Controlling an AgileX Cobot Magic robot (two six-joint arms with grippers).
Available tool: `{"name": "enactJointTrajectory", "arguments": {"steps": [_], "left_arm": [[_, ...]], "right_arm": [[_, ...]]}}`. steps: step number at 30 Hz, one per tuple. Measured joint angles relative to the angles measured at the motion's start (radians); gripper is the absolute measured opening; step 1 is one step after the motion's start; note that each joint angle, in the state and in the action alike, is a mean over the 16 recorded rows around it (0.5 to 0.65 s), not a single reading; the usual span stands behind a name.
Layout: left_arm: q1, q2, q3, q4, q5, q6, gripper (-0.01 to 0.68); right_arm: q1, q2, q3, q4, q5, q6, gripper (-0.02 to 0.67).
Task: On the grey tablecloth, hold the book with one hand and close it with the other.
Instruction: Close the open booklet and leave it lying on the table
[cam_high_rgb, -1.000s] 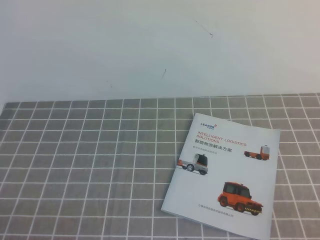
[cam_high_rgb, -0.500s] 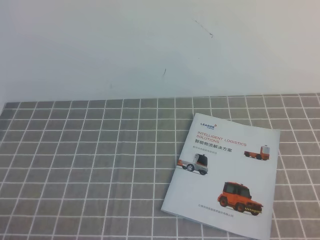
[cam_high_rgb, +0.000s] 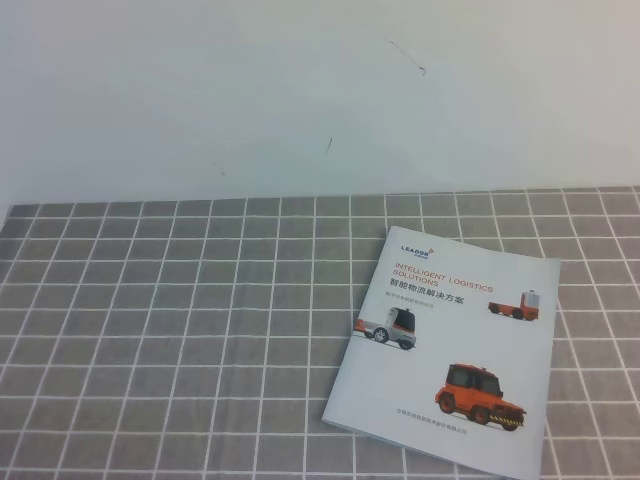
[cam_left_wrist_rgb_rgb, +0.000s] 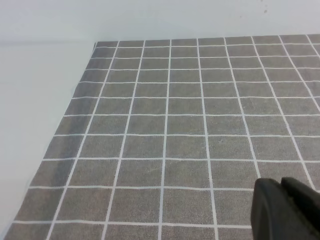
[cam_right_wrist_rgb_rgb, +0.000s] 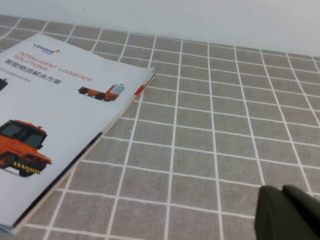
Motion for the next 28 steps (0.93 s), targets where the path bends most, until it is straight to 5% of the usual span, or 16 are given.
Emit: {"name": "enactJointTrajectory", "arguments": {"steps": [28], "left_arm": [[0.000,0.000,0.000,0.000,0.000,0.001,-0.003]], "right_arm": [[0.000,0.000,0.000,0.000,0.000,0.001,-0.002]]}}
